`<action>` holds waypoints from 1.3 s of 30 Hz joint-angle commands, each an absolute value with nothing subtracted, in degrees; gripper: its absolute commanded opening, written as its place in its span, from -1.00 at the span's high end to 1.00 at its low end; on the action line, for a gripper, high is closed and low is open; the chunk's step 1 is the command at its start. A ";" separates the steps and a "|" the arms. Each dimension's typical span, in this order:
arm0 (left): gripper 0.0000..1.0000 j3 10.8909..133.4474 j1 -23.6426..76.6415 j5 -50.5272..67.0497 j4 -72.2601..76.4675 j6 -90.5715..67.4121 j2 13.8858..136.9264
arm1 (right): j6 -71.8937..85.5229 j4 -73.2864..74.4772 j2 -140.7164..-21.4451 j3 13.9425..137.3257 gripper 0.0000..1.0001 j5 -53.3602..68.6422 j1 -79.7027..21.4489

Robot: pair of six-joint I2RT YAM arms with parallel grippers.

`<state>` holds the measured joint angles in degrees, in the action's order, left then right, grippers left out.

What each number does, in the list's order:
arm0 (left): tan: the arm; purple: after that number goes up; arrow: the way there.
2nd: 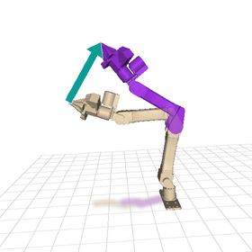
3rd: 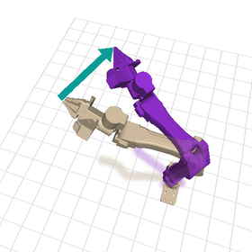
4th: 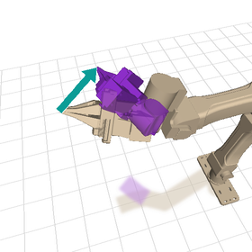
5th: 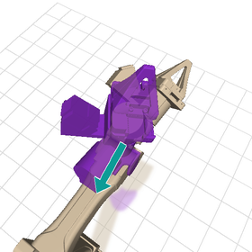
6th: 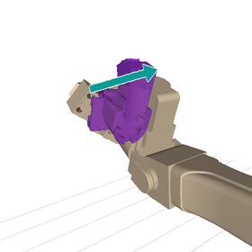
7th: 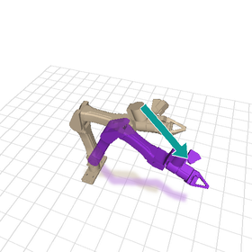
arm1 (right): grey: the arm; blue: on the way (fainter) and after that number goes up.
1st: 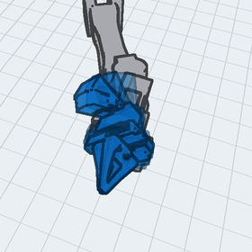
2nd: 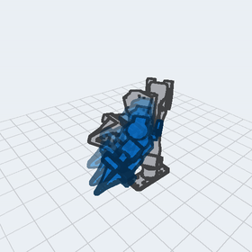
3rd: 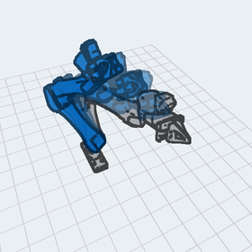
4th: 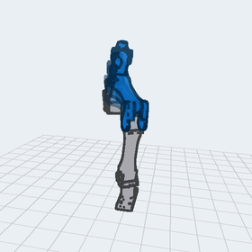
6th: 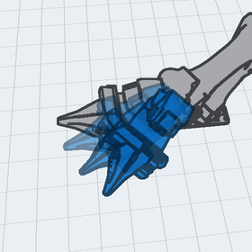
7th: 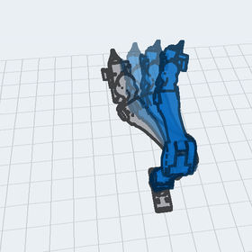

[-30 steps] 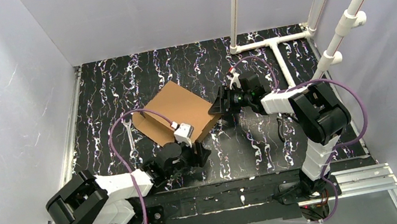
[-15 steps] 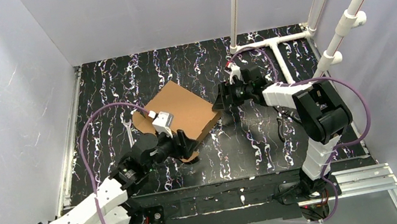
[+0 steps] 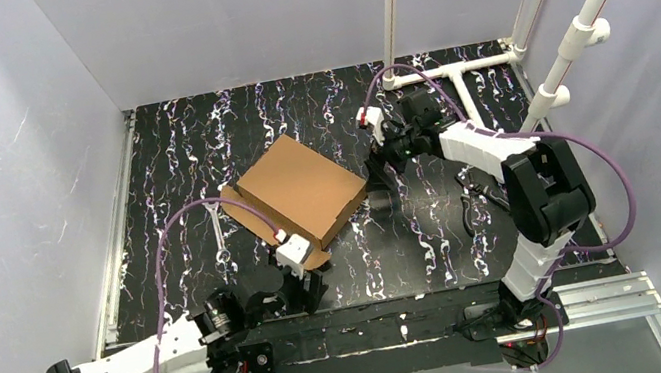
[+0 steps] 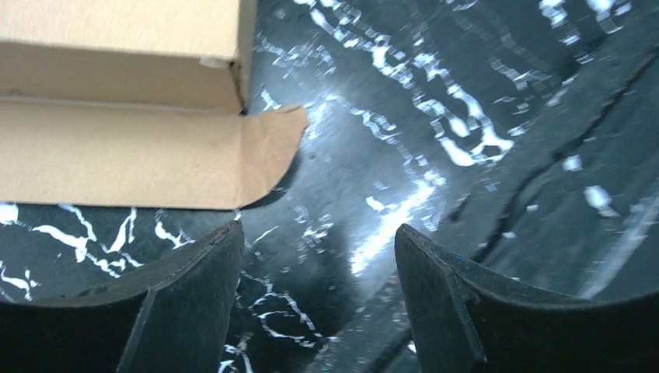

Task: Fold the paper box
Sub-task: Close the paper box at the center of the board.

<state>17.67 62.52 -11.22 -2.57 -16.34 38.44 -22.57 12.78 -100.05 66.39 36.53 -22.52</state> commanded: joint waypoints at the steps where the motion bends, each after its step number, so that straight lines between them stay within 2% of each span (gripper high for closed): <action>1: -0.38 11.66 63.28 -20.33 10.09 -7.73 37.68 | -36.87 18.59 -95.07 67.60 -0.97 43.38 -22.59; 8: -0.29 6.95 63.29 -23.23 24.05 -5.16 43.73 | -35.29 17.39 -95.05 66.18 -0.97 48.89 -22.59; 17: -0.21 7.24 63.28 -24.10 35.00 -5.54 56.41 | -34.72 17.40 -95.41 65.92 -0.97 50.77 -22.59; 21: 0.04 8.23 63.28 -25.25 37.67 -6.15 61.14 | -34.58 17.44 -95.54 66.01 -0.97 51.13 -22.59; 25: 0.41 8.57 63.28 -27.04 37.88 -8.25 63.28 | -34.71 17.58 -95.52 66.01 -0.97 51.55 -22.59; 28: 0.55 8.43 63.28 -27.07 38.22 -9.72 63.55 | -34.80 17.60 -95.54 66.01 -0.97 51.44 -22.59; 34: 0.68 8.94 63.33 -27.10 38.75 -11.75 65.28 | -34.96 17.25 -96.21 66.27 -0.97 50.29 -23.50; 39: 0.93 8.73 63.11 -28.08 39.71 -15.33 65.78 | -36.76 17.23 -97.12 67.52 -0.97 46.22 -26.69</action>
